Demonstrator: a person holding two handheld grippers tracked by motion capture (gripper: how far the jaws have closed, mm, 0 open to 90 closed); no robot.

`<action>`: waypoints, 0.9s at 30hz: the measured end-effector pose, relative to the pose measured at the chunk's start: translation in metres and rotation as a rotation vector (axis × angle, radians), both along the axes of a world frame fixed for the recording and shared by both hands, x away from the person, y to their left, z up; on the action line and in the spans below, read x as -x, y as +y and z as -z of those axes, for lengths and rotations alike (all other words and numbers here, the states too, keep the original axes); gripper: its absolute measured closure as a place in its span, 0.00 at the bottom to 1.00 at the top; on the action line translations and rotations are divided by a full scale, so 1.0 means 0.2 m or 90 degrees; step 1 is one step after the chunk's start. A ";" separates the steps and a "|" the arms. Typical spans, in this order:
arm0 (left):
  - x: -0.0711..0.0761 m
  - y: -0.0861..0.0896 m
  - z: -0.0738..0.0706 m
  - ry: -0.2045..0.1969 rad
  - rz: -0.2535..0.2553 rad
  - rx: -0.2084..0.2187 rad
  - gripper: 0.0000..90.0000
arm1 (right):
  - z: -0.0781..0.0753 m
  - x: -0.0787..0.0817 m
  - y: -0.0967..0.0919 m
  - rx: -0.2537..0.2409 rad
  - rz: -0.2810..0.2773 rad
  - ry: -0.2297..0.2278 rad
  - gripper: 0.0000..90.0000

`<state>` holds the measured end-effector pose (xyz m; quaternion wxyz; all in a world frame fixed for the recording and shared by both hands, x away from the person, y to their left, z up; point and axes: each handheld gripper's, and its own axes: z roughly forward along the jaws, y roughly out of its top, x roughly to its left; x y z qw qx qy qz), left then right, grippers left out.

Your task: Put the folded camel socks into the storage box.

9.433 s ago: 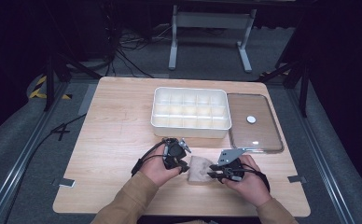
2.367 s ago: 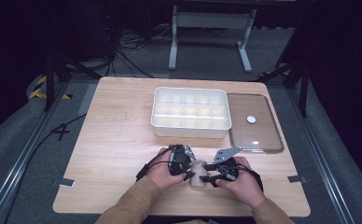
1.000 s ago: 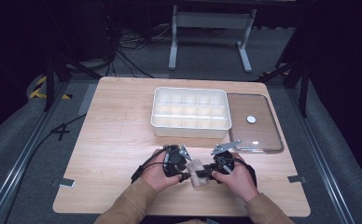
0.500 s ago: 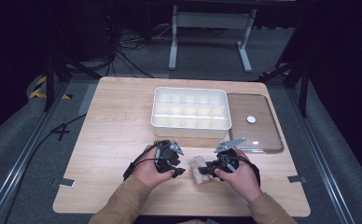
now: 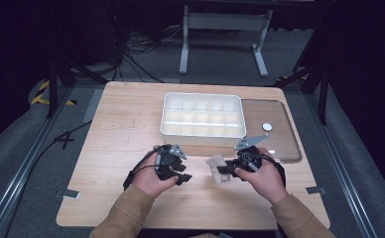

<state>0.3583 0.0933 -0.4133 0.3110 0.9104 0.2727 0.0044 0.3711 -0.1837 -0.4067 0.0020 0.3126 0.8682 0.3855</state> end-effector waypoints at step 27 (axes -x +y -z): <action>-0.02 0.07 -0.04 0.001 -0.005 0.032 0.63 | -0.25 -0.11 -0.09 0.043 0.003 -0.045 0.80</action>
